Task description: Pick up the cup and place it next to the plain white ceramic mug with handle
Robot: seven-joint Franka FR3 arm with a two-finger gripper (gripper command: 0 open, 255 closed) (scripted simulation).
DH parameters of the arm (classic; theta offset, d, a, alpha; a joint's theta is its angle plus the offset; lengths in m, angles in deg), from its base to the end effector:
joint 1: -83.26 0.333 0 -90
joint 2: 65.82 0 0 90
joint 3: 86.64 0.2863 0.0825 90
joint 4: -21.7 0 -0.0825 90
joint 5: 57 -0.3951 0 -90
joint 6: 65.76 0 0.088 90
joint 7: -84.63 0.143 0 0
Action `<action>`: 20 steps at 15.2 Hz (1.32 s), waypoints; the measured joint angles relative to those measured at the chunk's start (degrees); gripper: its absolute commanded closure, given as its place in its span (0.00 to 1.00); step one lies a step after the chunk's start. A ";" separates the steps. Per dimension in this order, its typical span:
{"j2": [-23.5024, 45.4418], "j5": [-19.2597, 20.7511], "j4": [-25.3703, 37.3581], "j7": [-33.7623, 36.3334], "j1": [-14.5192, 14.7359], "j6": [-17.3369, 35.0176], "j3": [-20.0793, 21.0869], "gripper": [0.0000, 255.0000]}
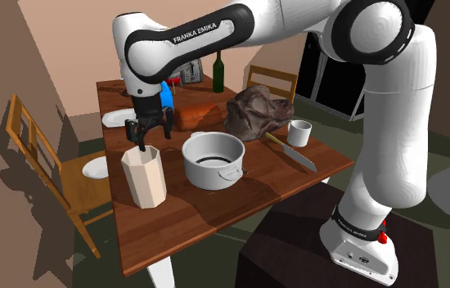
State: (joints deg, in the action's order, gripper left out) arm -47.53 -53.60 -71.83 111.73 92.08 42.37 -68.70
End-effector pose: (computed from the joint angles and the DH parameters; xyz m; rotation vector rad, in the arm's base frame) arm 0.5835 0.2723 0.3691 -3.1253 -0.0023 0.0968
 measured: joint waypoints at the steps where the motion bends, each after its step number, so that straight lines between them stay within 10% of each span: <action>1: 0.70 0.26 0.07 0.25 0.17 0.58 -0.05 0.00; 14: 2.25 0.87 -2.86 0.81 0.44 5.02 -0.21 0.00; 15: 2.25 0.87 -2.86 0.81 0.44 5.02 -0.21 1.00; 20: 2.25 0.88 -2.86 0.81 0.43 5.01 -0.22 1.00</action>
State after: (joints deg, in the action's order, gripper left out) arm -45.28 -52.72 -74.69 112.53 92.52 47.38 -68.92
